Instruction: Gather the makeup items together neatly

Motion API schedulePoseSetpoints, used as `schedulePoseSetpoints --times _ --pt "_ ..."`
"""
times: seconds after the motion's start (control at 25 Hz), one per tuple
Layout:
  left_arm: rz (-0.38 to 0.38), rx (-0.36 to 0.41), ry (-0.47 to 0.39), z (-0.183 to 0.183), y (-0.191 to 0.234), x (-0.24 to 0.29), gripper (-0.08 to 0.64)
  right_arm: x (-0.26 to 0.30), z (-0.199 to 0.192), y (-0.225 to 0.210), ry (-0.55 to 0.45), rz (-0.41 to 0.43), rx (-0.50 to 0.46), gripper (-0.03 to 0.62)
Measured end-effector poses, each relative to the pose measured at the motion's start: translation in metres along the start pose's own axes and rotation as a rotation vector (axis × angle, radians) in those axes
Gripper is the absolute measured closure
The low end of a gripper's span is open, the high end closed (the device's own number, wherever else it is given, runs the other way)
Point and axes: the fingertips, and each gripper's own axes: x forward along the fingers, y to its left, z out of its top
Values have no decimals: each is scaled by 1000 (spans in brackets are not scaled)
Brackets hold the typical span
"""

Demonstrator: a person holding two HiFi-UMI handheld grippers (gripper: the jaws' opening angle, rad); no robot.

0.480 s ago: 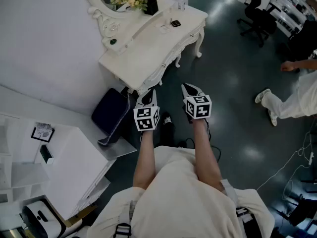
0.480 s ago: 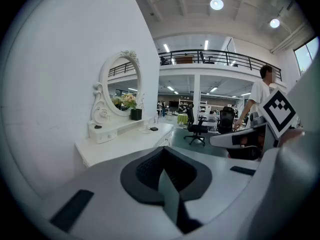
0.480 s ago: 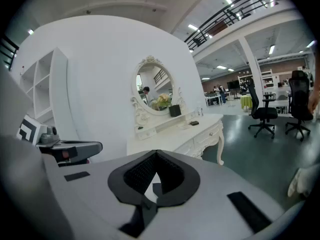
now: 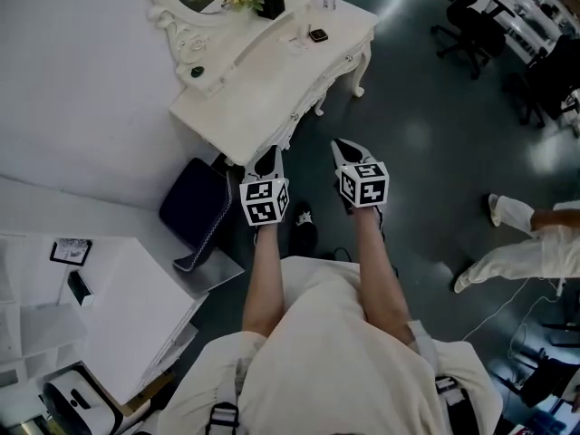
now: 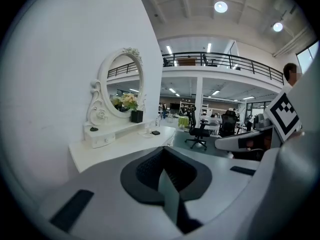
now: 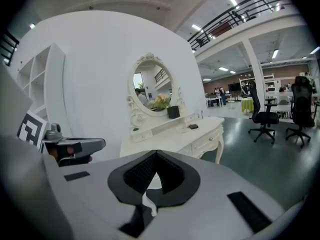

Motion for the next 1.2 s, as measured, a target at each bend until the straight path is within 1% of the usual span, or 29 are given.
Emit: schedulePoseSetpoints --times 0.2,0.36,0.6,0.8,0.96,1.2 --pt "-10 -3 -6 13 11 39 548 28 19 -20 -23 10 20 554" --pt "-16 -14 -9 24 22 71 548 56 28 -33 -13 17 16 554" --pt "-23 -24 -17 51 40 121 548 95 58 -51 -4 20 6 554" --pt "-40 -39 -15 63 54 161 548 124 71 -71 10 0 13 554" --pt "-63 -43 -22 76 63 190 548 145 86 -85 1 -19 19 554" --pt "-96 -29 -28 91 78 227 548 177 104 -98 -14 -41 26 554"
